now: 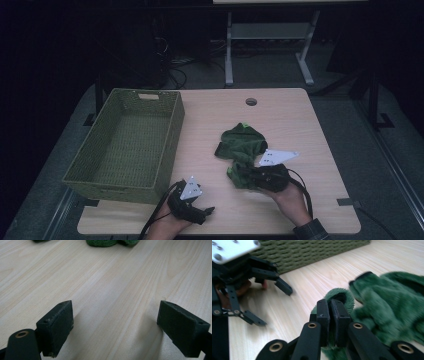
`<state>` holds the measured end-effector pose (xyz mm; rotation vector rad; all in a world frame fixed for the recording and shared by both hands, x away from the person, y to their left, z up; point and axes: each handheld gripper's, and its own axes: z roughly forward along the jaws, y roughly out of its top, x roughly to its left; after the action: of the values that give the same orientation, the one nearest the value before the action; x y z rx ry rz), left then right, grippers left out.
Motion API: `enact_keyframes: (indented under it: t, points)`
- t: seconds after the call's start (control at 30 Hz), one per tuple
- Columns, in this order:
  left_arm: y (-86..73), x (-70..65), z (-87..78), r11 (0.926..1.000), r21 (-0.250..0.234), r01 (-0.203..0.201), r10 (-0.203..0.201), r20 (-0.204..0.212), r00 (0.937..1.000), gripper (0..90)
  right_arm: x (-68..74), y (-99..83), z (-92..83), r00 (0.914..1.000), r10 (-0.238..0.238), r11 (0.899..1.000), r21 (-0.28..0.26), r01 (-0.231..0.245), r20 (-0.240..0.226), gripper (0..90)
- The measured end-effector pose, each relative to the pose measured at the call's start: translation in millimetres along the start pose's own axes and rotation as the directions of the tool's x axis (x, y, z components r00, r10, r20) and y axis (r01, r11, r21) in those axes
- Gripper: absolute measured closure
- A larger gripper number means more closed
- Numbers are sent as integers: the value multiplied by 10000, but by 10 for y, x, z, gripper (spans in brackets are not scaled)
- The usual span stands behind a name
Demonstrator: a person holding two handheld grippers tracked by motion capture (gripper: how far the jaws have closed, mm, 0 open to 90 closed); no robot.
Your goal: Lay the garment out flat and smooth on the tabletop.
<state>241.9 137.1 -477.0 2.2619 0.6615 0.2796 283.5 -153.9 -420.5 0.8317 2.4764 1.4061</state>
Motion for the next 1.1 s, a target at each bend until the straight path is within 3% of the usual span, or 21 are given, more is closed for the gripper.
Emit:
enact_keyframes:
  t: [0.4,0.43,0.53,0.6,0.63,0.67,0.73,0.77,0.87,0.97,1.03,1.07,1.1]
  points:
    - [0,0,-2,10000,37,0,0,19,10000,128,-160,-187,-75,9961,418,9965,688,-472,778,808]
    - [0,0,-2,10000,36,-4,4,20,10000,128,-190,-233,-84,9927,441,9937,971,-552,1125,795]
    - [0,0,-2,10000,36,-5,4,19,10000,128,-219,-267,-94,9907,470,9915,1142,-617,1276,775]
    - [0,0,-2,10000,41,-8,8,20,10000,128,-256,-289,-139,9849,471,9901,1225,-681,1664,776]
    - [0,0,-2,10000,41,-8,8,20,10000,128,-256,-289,-139,9849,471,9901,1225,-681,1664,776]
    - [0,0,-2,10000,38,-8,8,18,10000,128,-263,-265,-198,9845,659,9934,824,-801,1625,784]
    - [0,0,-2,10000,40,-8,8,20,10000,128,-262,-242,-228,9834,607,9943,757,-745,1708,793]
    - [0,2,-2,10000,38,-32,32,10,10000,128,-252,-186,-281,9850,548,9976,319,-608,1634,824]
    - [1,3,1,10000,-1,-27,27,8,10000,128,-238,-110,-259,9896,632,9980,16,-639,1291,845]
    - [1,4,0,10000,18,-51,51,17,10000,128,-240,-85,-190,9910,525,9983,186,-552,1235,854]
    - [1,5,-1,10000,32,-71,71,12,10000,128,-264,-95,-80,9912,521,9971,483,-584,1219,865]
    - [1,2,-1,10000,34,-25,25,29,10000,128,-311,-131,46,9920,433,9943,914,-543,1182,873]
    - [1,2,-1,10000,34,-25,25,29,10000,128,-311,-131,46,9920,433,9943,914,-543,1182,873]
